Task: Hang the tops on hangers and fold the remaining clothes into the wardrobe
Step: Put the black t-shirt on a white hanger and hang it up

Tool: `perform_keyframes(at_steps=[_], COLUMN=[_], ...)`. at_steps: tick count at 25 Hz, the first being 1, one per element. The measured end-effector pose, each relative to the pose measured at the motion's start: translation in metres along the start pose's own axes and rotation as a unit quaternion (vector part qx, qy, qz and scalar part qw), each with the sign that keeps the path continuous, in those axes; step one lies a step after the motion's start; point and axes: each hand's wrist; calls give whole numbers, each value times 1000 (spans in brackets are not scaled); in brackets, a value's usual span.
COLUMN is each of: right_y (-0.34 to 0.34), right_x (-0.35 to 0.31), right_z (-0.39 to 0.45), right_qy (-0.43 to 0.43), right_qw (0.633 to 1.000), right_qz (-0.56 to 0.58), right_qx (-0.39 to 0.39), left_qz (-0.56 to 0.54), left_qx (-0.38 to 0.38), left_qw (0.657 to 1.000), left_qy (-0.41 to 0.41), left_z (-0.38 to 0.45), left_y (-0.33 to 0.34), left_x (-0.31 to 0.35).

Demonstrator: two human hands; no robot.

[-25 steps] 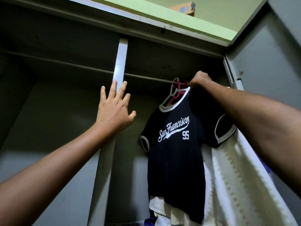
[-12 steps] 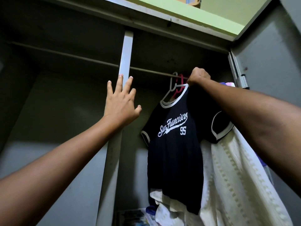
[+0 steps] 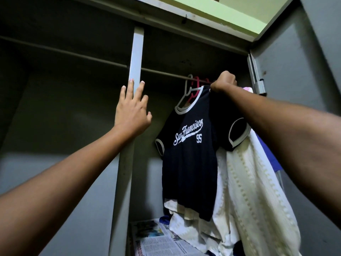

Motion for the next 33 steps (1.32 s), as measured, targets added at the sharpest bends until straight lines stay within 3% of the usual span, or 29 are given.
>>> perform_keyframes(at_steps=[5,9,14,18,23,27,30,33], right_y=[-20,-37,-46,-65,-94,-147,-189,-230], right_x=[20,42,66,79,91,110,132,170], right_z=[-41,-80,-127,-156,-197,-267,-332,-419], right_qy=[26,-4,34,84,155,231,270,316], right_qw=[998,992,973,963,949,899,873,835], right_qz=[-23,-37,68,128,170,201,152,130], right_qx=[-58,-123,-218,-223,-217,-313,-378,-432], left_qz=[-22,-71,-163,-226,-438,-529,-584,-586], left_qx=[-8,-28,-79,-146,-254,-321,-372,-444], left_qw=[1000,997,983,963,857,765,681,621], left_qy=[4,7,-4,30,-92,-180,-238,-271], left_z=[-6,-19,-66,-100,-131,-184,-240,-312], left_y=[-4,-12,-28,-61,-104,-157,-193,-228], left_x=[-1,1,18,33,61,105,140,179])
Point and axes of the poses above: each hand's wrist, its own z-axis towards the middle knuckle, its own y-axis out of the palm, x = y × z
